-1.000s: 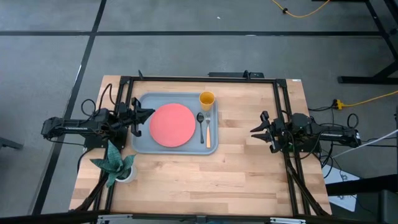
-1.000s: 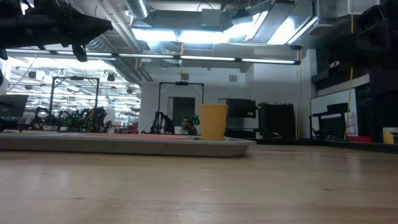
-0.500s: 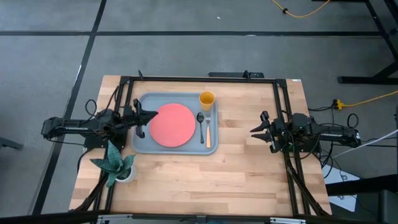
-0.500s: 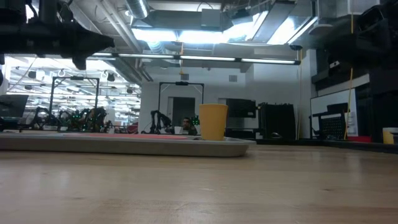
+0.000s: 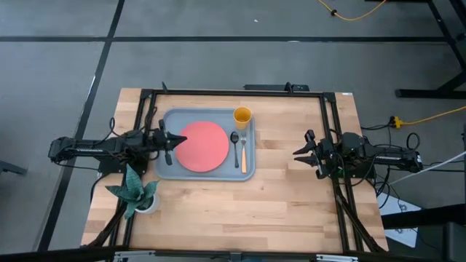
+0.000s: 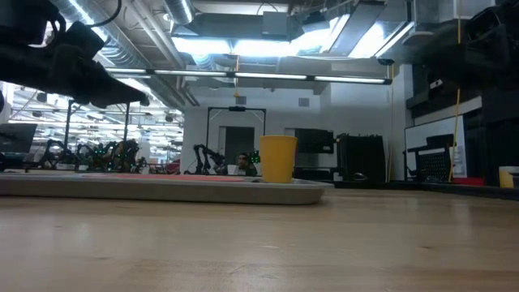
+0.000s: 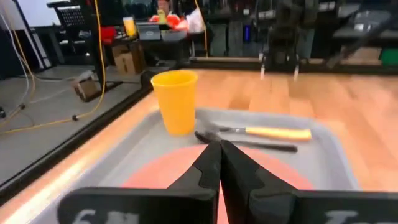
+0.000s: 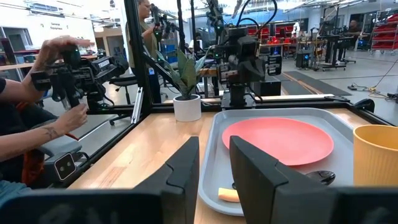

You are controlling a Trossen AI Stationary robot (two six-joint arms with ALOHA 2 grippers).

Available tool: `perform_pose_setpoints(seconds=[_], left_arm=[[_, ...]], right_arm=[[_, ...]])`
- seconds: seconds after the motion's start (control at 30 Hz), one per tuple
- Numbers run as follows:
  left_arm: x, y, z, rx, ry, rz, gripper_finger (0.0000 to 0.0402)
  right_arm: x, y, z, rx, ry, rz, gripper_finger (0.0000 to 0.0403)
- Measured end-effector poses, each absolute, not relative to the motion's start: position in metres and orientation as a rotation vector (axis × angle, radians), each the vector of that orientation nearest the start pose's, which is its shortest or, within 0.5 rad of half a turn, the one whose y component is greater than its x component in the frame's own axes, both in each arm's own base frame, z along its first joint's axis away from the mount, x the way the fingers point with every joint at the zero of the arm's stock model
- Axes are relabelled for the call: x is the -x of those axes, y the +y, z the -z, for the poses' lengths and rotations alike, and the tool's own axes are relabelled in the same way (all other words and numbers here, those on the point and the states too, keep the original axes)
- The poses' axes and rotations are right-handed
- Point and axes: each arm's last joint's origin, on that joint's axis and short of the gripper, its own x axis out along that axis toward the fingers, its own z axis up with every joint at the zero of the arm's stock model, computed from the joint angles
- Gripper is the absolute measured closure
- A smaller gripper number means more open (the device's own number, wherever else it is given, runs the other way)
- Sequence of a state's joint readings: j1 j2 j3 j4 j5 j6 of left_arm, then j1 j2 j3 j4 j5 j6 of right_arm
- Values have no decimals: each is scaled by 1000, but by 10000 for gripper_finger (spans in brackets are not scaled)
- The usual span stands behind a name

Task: Pick and place plate/cup/fork/spoon on tray
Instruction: Return to Home Position

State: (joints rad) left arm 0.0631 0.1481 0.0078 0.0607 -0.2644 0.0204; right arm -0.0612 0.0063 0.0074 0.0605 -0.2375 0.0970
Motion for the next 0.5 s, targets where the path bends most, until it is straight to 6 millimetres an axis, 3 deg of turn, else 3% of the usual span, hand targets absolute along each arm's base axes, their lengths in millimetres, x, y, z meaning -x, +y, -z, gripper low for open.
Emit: perform_pose_setpoints(seconds=[0.5], left_arm=[[-105,14,-168,-5,-4,-317,401]], right_arm=[[-97,1,-171,-87,-52,-179,309]])
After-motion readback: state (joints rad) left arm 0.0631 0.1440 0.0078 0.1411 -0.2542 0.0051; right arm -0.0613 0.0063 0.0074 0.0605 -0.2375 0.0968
